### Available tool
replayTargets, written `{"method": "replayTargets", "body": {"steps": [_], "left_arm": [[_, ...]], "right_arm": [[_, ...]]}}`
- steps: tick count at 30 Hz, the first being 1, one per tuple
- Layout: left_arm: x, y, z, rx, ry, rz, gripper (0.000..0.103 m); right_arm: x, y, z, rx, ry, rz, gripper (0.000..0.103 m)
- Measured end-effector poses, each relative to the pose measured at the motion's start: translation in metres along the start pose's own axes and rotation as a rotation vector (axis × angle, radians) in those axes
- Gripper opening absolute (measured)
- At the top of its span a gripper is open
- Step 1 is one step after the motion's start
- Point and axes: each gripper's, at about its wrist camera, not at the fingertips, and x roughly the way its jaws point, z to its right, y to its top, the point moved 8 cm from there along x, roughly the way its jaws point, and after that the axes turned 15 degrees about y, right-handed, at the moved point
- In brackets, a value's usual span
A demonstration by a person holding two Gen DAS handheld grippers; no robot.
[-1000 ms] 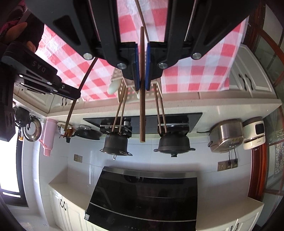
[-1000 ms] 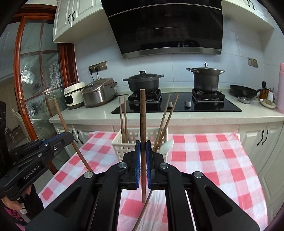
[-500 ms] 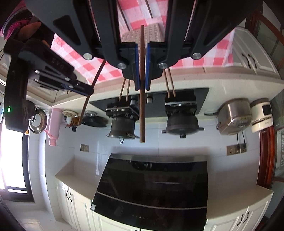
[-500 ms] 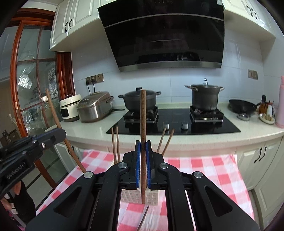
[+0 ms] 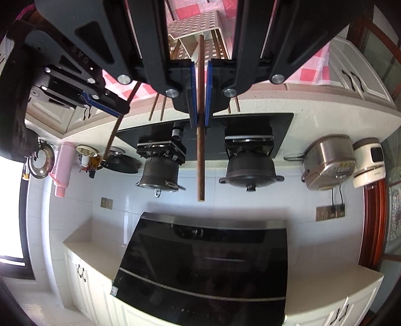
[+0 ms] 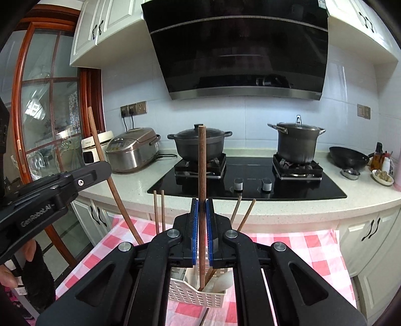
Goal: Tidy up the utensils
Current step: 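Lower the chopsticks into the caddy and open both tools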
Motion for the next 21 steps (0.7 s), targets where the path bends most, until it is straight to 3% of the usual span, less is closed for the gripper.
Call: {"method": "replayTargets", "body": {"steps": [15,20,21], "left_arm": [[0.084,-0.075,-0.008,-0.016,-0.038,-0.225,0.006],[0.099,-0.098,-0.017,-0.013,-0.011,-0.259,0.007],[0.101,-0.102,-0.021,-0.017,-0.002,-0.262,0.012]], "right_arm": [[0.070,-0.048,0.026,0.073,0.002,-0.175,0.007],[0.082,-0.058,0.041,0.116,-0.012,-0.168,0.010],[0.082,-0.059,0.043,0.121,-0.015,-0.166,0.011]]}}
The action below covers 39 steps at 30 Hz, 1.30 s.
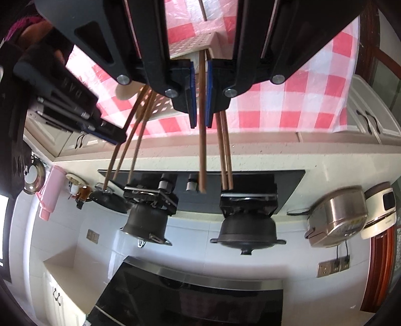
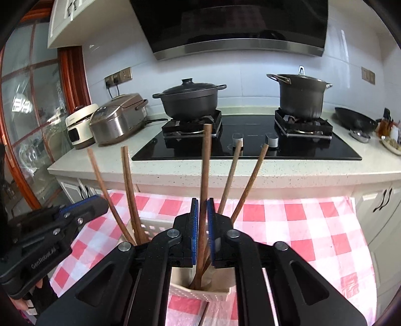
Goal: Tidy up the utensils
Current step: 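Lower the chopsticks into the caddy and open both tools, then withdraw both open tools and move them to the last chopsticks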
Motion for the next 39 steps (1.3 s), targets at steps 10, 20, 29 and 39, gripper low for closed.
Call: {"method": "replayTargets", "body": {"steps": [10,20,29,39], "left_arm": [[-0.010,-0.009,-0.022,-0.049,0.040,0.025,0.043],[-0.033,-0.035,-0.040,-0.082,0.089,0.045,0.072],[-0.047,-0.079,-0.047,-0.083,0.126,0.039,0.082],[-0.032,-0.149,-0.045,-0.069,0.140,-0.069,0.082]], "right_arm": [[-0.012,0.003,0.013,0.024,-0.010,0.051,0.047],[-0.028,-0.021,0.016,0.049,-0.028,0.056,0.047],[-0.036,-0.083,0.009,0.071,-0.026,0.003,0.047],[-0.020,-0.149,0.001,0.096,-0.019,-0.099,0.047]]}}
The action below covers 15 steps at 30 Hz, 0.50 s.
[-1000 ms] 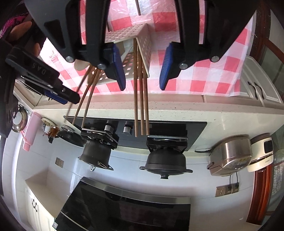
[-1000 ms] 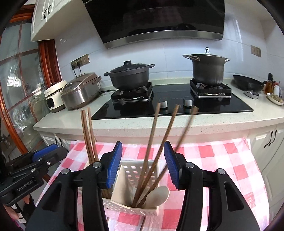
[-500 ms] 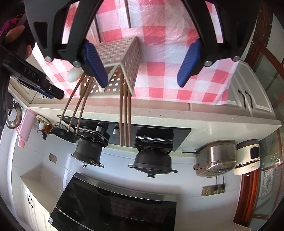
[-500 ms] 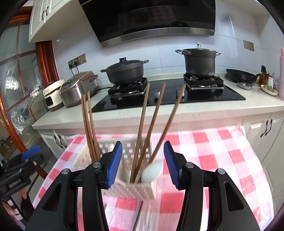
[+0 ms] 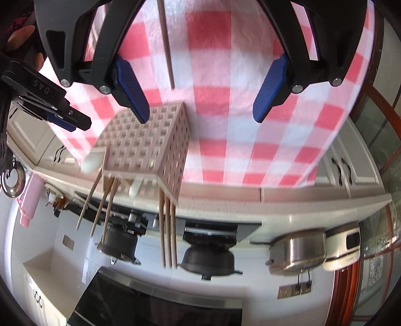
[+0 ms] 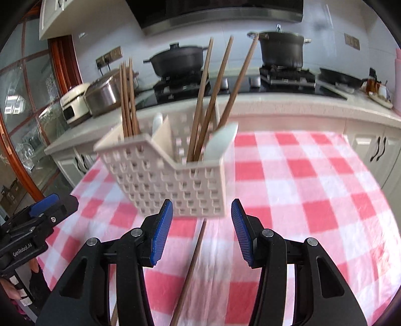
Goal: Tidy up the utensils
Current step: 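Withdraw both open tools and move them to the last chopsticks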
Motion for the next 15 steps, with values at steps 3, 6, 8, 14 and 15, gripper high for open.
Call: {"method": "replayTargets", "body": {"steps": [3,6,8,14,15], "left_arm": [[0.006,-0.021,-0.001,0.006,0.006,-0.034,0.082],[0.009,-0.042,0.000,0.022,0.009,-0.063,0.082],[0.011,-0.053,0.002,0.038,0.010,-0.078,0.082],[0.013,-0.084,0.011,0.077,-0.009,-0.143,0.082],[0.013,-0.087,0.015,0.098,-0.006,-0.147,0.081]], "right_arm": [[0.012,-0.022,-0.001,-0.007,-0.008,-0.050,0.047],[0.024,-0.041,-0.001,-0.008,-0.015,-0.111,0.047],[0.031,-0.051,0.000,-0.007,-0.020,-0.143,0.047],[0.048,-0.065,-0.001,-0.031,-0.049,-0.224,0.047],[0.050,-0.067,-0.001,-0.038,-0.061,-0.234,0.047]]}}
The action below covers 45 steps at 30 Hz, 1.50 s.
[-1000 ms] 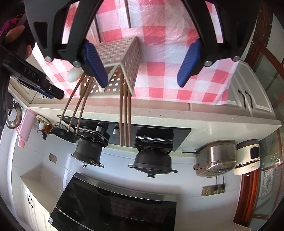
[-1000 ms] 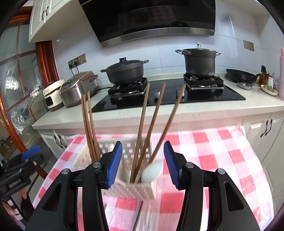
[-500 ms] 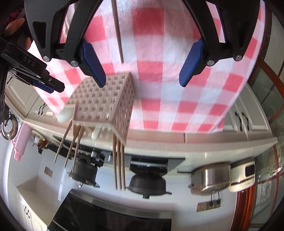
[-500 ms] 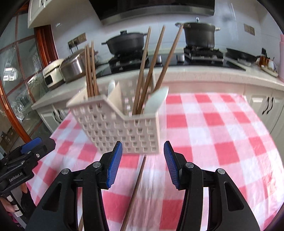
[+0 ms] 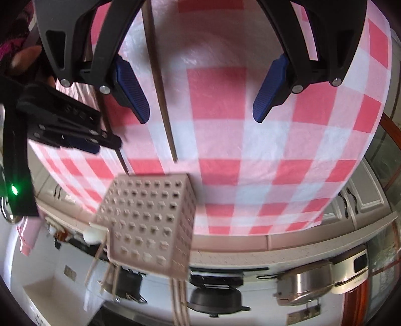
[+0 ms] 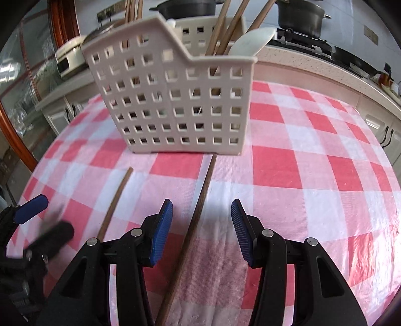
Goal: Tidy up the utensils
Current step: 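Withdraw both open tools and move them to the last chopsticks, then close the left tool on one chopstick while the right tool grips the other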
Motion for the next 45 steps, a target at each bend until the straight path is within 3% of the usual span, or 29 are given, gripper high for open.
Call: {"method": "replayTargets", "body": {"steps": [6,10,13,23,26,28,31,38,45], "left_arm": [[0.004,-0.007,0.014,0.050,0.021,-0.014,0.080],[0.009,-0.009,0.018,0.056,0.026,-0.029,0.080],[0.012,-0.009,0.022,0.066,0.029,-0.037,0.080],[0.026,-0.012,0.035,0.111,0.035,-0.080,0.056],[0.025,-0.011,0.042,0.139,0.029,-0.073,0.040],[0.025,-0.010,0.045,0.152,0.023,-0.073,0.021],[0.024,-0.011,0.047,0.164,0.021,-0.073,0.011],[0.020,-0.016,0.042,0.153,0.021,-0.062,0.007],[-0.010,-0.007,0.029,0.101,0.003,0.006,0.006]], "right_arm": [[0.004,-0.002,0.000,-0.048,-0.051,-0.024,0.043],[0.002,-0.003,-0.002,-0.071,-0.047,-0.040,0.018],[0.000,-0.005,-0.003,-0.077,-0.039,-0.046,0.008],[-0.018,-0.025,0.002,-0.050,0.011,-0.037,0.008],[-0.022,-0.028,0.003,-0.048,0.015,-0.040,0.008],[-0.024,-0.030,0.003,-0.045,0.017,-0.043,0.008],[-0.026,-0.033,0.003,-0.041,0.018,-0.044,0.008],[-0.032,-0.039,0.000,-0.028,0.031,-0.040,0.007],[-0.062,-0.033,-0.019,-0.048,0.074,0.051,0.006]]}}
